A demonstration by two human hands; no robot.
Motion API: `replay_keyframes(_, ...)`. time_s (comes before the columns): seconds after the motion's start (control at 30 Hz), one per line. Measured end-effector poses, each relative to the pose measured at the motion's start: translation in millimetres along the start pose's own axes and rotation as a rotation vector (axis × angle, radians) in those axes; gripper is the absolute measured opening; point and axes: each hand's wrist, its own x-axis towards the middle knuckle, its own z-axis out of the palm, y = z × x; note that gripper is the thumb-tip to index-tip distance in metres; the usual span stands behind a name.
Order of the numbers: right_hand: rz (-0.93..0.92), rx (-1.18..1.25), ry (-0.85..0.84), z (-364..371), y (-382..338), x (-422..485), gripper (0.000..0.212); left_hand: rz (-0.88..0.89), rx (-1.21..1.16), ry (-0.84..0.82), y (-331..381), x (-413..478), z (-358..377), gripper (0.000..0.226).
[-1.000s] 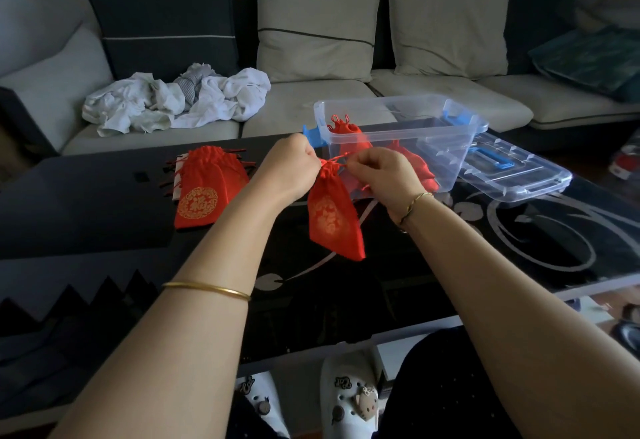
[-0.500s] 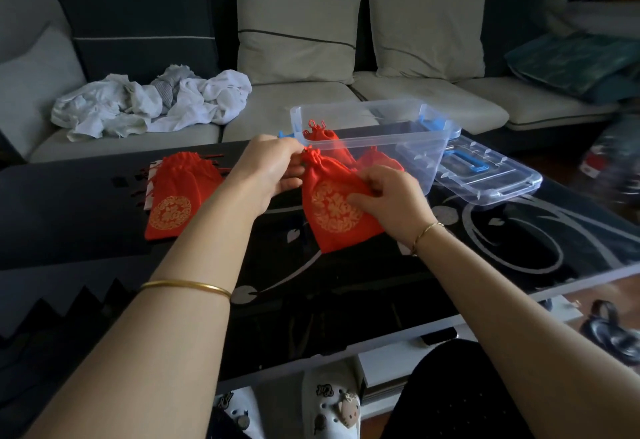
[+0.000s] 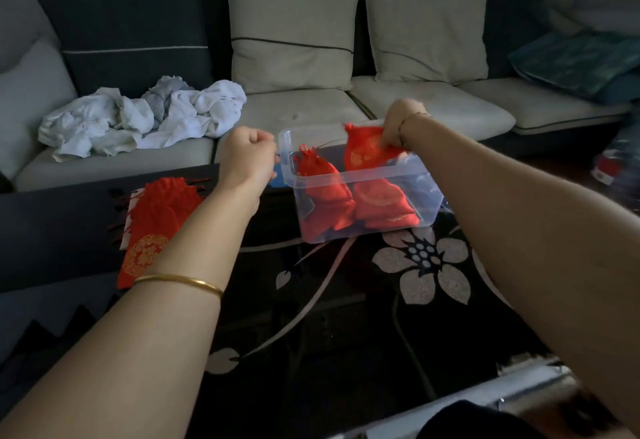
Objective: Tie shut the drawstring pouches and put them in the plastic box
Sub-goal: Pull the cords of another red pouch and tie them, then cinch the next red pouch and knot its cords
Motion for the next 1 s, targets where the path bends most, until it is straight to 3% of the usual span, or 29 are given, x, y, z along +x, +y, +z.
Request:
replay_keyframes(0.13,0.002,-0.211,-0.26,23,-3,6,0.038,-0.002,0.007,0.108,-18,10,-14,0.015)
replay_keyframes(0.23,-0.004,-0.158,-0.146,17,-7,3,0.023,-0.035,0.045,0.213,-39,13,-30,0.019)
replay_keyframes(0.37,-0.094,0.197,0.168,-9,-47,-31,0.019,-0.15,0.136,0.285,-72,4,-57,0.027)
replay_keyframes(0.47,-0.289,0.478,0.168,1,-98,-70,0.025,-0.23,0.279,0.272,-97,-11,-77,0.031)
replay_keyframes(0.53,-0.385,0.526,0.093,32,-132,-92,0.024,-0.263,0.367,0.265,-110,-22,-88,0.033)
replay_keyframes(0.73,-0.65,0.33,-0.237,146,-221,-126,0.039,-0.436,0.443,0.331,-135,-25,-127,0.04)
replay_keyframes(1.0,-0.767,0.014,-0.04,184,-241,-151,0.033,-0.486,0.387,0.369,-144,-21,-144,0.038)
